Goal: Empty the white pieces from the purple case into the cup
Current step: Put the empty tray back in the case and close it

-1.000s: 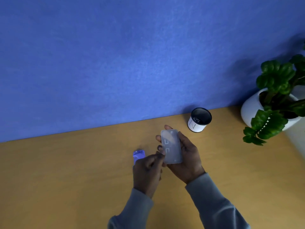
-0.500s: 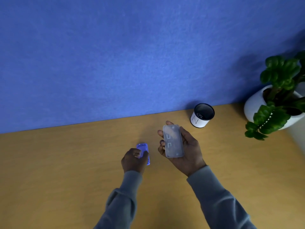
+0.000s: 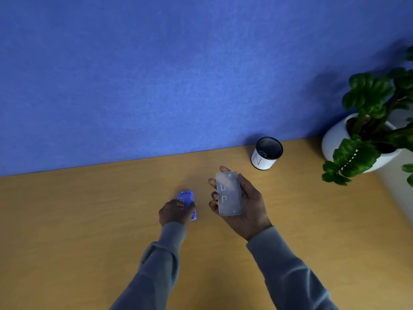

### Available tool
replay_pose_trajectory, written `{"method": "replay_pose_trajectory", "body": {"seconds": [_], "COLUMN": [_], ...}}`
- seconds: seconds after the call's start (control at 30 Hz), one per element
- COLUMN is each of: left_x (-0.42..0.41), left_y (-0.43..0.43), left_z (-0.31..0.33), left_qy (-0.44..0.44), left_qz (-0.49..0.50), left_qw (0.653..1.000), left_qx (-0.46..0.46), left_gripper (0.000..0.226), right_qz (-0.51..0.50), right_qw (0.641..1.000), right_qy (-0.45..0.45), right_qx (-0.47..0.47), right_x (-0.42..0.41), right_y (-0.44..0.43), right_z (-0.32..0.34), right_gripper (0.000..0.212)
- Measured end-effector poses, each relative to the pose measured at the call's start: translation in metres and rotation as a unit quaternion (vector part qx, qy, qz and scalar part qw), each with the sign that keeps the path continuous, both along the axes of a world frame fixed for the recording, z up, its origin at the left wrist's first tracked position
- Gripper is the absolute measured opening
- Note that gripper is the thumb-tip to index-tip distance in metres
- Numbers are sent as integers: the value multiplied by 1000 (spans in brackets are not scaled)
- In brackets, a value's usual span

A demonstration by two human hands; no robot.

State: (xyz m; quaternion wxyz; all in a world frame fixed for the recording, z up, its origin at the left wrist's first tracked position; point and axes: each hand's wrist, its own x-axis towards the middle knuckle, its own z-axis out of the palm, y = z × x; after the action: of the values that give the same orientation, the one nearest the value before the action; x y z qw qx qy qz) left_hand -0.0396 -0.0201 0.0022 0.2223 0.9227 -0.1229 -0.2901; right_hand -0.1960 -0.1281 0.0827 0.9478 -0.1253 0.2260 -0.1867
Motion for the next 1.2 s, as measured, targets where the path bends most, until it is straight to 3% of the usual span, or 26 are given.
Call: {"method": "replay_pose_trajectory", "body": {"seconds": [0.3,0.47,0.6,0.8,1.07,1.2], "left_x": [1,-1,-10,-39,-73,-82], "left_y": [-6,-10,-10,-11,-27,-29], "left_z": [8,48,100,157,166,156], "left_qy": [10,5,-12,21,27,24], "left_qz": [-6,19,1,-35,-69,-82], "left_qw": [1000,996,988,972,972,978], "left_qx": [-8,-89,-153,-230,-221,-191], "left_gripper": [39,30,39,27,27,39], "right_qz": [-1,-16,-34,-63,-25,-27], "right_qw": [1000,1000,999,997,999,997], "right_qy": [10,18,26,37,8,23], "right_qx": [4,8,14,28,43,67], "right_x": [-3,-7,-10,-11,-7,-3], "right_y": [2,-2,-8,-8,4,8], "right_z": [-5,-7,-11,-19,-21,-13], "right_gripper": [44,43,42,43,52,36]}}
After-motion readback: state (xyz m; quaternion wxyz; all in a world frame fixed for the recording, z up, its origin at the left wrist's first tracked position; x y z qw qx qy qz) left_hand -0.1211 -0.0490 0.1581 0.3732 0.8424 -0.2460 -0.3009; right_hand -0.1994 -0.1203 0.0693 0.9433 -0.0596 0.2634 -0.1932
